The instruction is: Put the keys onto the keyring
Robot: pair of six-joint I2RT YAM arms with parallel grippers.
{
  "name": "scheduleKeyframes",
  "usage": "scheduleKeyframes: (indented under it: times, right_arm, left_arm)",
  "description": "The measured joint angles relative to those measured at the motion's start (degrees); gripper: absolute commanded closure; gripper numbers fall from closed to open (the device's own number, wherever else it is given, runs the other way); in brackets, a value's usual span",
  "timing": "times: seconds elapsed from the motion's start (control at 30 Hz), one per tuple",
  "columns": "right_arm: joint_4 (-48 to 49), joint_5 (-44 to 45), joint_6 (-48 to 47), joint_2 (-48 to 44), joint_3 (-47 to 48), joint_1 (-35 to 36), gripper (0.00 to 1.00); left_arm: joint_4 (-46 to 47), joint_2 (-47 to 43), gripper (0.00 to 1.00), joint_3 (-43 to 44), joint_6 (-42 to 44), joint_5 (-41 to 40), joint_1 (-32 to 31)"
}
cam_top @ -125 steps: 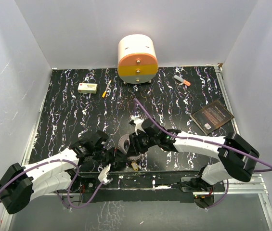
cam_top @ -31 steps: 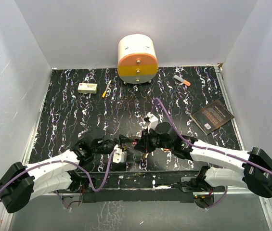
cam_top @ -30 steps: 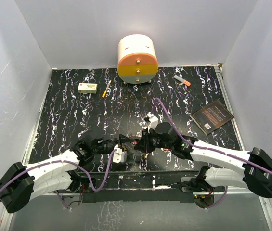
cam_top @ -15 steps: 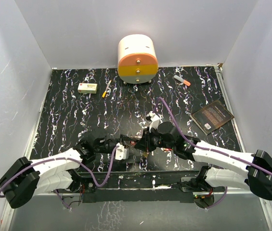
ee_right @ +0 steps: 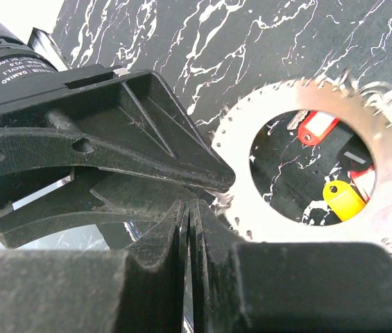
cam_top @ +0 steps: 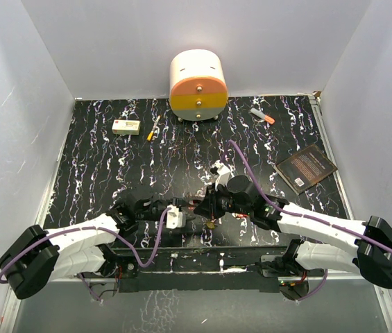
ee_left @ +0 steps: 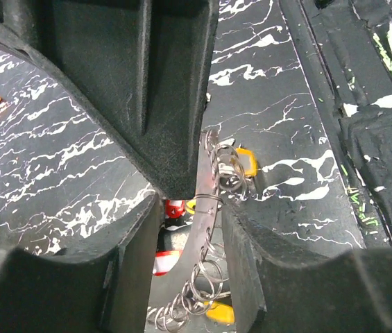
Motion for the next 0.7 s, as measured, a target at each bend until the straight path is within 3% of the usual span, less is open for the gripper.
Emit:
scheduleKeyframes:
  times: [0.1,0.5,0.7]
  right_arm:
    - [0.0,0.0,0.0,0.0,0.0,0.0,0.92]
    - [-0.5,0.1,-0.2,-0.5,0.0,0.1,0.91]
    - [-4.4,0.2,-1.0,-0.6,-0.1,0.1,0.67]
  left_arm:
    - [0.1,0.0,0.68,0.0,-0.3,0.1,0.0]
    - [-1.0,0.0,0.66,-0.2,0.4,-1.5,0.0]
    - [-2.5,-2.9,0.44,-2.0,-0.5,-5.7,2.8]
